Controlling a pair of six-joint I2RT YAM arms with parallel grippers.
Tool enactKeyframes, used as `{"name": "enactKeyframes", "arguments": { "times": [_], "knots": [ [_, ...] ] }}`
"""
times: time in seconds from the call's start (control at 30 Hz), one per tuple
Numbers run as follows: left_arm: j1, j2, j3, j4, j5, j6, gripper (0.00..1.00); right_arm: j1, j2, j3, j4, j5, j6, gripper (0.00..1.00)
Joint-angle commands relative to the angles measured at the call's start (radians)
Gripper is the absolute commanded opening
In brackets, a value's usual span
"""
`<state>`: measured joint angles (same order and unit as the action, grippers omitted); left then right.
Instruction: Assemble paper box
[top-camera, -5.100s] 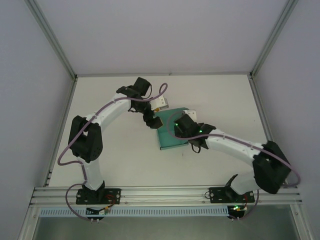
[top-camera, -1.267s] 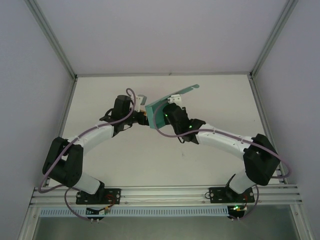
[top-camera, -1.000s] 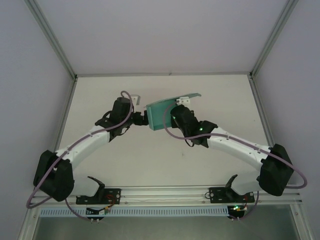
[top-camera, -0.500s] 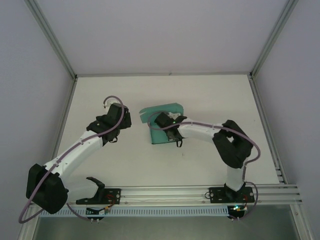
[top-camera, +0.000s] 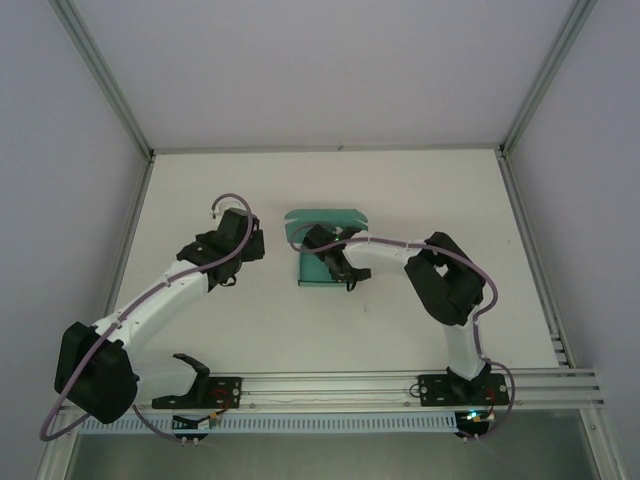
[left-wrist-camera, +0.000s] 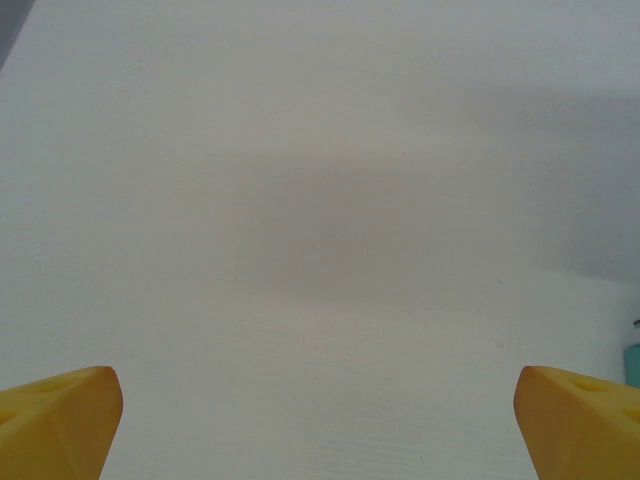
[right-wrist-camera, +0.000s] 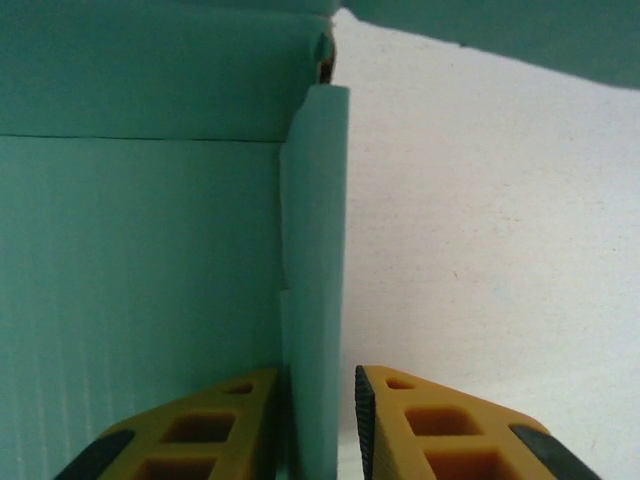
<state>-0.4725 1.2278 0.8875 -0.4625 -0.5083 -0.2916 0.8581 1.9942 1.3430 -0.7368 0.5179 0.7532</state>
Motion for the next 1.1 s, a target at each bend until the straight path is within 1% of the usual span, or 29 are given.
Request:
{"name": "enactKeyframes", "arguments": {
  "times": [0.0, 0.2, 0.3, 0.37, 0.47, 0.5, 0.53, 0.57, 0.6, 0.63, 0.7, 0.73, 0.8, 0.83, 0.9, 0.97, 1.07],
  "knots": [
    [0.007, 0.008, 0.010, 0.030, 0.037, 0.023, 1.00, -0.005, -0.043, -0.019, 0.002, -0.024, 0.016, 0.31],
    [0.007, -0.009, 0.013, 0.061, 0.111, 0.052, 1.00, -0.005, -0.145, -0.040, 0.037, 0.001, 0.004, 0.38],
    [0.007, -0.025, 0.016, 0.093, 0.177, 0.095, 1.00, -0.004, -0.223, -0.051, 0.058, 0.029, -0.033, 0.45],
    [0.008, -0.031, 0.018, 0.127, 0.253, 0.145, 1.00, -0.005, -0.288, -0.060, 0.077, 0.035, -0.084, 0.54],
    [0.009, -0.026, 0.032, 0.175, 0.386, 0.240, 1.00, -0.006, -0.401, -0.101, 0.161, 0.030, -0.233, 0.70],
    [0.016, -0.017, 0.042, 0.175, 0.444, 0.278, 1.00, -0.015, -0.438, -0.121, 0.203, 0.014, -0.300, 0.78],
    [0.024, -0.004, 0.058, 0.212, 0.504, 0.311, 1.00, -0.033, -0.472, -0.143, 0.251, -0.029, -0.395, 0.87],
    [0.038, 0.016, 0.078, 0.210, 0.569, 0.349, 1.00, -0.056, -0.494, -0.153, 0.284, -0.062, -0.467, 0.92],
    [0.051, 0.045, 0.103, 0.201, 0.634, 0.392, 1.00, -0.087, -0.512, -0.159, 0.314, -0.110, -0.540, 0.96],
    [0.063, 0.084, 0.135, 0.192, 0.673, 0.432, 1.00, -0.129, -0.523, -0.163, 0.342, -0.190, -0.629, 0.99],
    [0.080, 0.169, 0.202, 0.144, 0.720, 0.498, 1.00, -0.195, -0.526, -0.160, 0.388, -0.271, -0.709, 1.00],
    [0.083, 0.214, 0.245, 0.118, 0.746, 0.533, 1.00, -0.234, -0.519, -0.156, 0.402, -0.340, -0.758, 1.00],
    [0.087, 0.290, 0.313, 0.062, 0.835, 0.612, 1.00, -0.297, -0.492, -0.134, 0.389, -0.509, -0.836, 0.99],
    [0.087, 0.329, 0.348, 0.029, 0.883, 0.653, 0.97, -0.312, -0.468, -0.114, 0.371, -0.551, -0.870, 0.97],
    [0.088, 0.389, 0.411, -0.031, 0.915, 0.697, 0.90, -0.316, -0.418, -0.076, 0.326, -0.584, -0.945, 0.94],
    [0.089, 0.439, 0.466, -0.081, 0.906, 0.725, 0.84, -0.319, -0.368, -0.042, 0.301, -0.562, -0.966, 0.84],
    [0.089, 0.487, 0.514, -0.138, 0.884, 0.762, 0.74, -0.331, -0.313, -0.012, 0.279, -0.552, -0.957, 0.69]
  ]
}}
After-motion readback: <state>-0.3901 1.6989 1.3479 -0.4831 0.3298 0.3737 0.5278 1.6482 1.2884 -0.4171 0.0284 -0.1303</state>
